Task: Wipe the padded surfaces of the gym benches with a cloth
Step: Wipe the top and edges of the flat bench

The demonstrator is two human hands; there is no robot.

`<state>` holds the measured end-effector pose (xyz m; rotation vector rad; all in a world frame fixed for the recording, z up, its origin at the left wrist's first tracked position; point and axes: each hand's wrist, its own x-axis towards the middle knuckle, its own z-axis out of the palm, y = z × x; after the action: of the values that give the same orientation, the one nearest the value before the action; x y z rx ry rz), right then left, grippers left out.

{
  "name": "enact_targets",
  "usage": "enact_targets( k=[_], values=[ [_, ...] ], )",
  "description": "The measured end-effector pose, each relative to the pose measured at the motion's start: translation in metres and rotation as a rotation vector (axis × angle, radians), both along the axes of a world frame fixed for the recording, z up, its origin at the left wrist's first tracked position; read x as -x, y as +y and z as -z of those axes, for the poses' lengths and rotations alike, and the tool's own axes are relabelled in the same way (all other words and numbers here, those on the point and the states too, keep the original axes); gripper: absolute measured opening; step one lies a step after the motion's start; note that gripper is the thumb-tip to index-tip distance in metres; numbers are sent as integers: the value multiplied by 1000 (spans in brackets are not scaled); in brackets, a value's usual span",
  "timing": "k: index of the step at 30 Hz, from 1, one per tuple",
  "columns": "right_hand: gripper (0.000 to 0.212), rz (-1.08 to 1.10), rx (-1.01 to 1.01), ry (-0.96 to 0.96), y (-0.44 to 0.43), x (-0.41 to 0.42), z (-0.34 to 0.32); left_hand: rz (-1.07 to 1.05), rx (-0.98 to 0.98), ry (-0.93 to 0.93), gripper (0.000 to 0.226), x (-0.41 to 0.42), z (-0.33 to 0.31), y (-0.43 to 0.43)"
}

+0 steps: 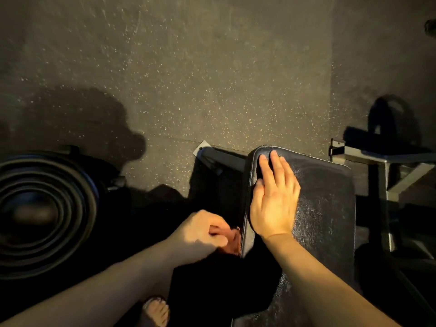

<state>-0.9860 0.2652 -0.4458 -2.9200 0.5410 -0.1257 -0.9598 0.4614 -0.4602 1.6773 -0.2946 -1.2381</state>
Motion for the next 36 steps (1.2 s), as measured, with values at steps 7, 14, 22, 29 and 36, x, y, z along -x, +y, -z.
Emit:
enact_targets(
  k=[7, 14, 22, 29, 36],
  values=[
    [57, -6, -10, 58, 0, -1, -5, -47, -83, -225, 39, -81, -38, -29],
    [56, -16, -69, 65, 0, -2, -12, 303, -164, -315, 22, -174, -85, -79],
    [60, 57, -142, 85, 1, -4, -17, 756, -74, -312, 25, -256, -66, -169],
    [71, 142, -140, 132, -2, -12, -21, 917, 6, -292, 13, -272, -44, -213],
    [68, 462, -177, 61, -3, -14, -21, 1065, 66, -184, 14, -245, -11, -247]
  ],
)
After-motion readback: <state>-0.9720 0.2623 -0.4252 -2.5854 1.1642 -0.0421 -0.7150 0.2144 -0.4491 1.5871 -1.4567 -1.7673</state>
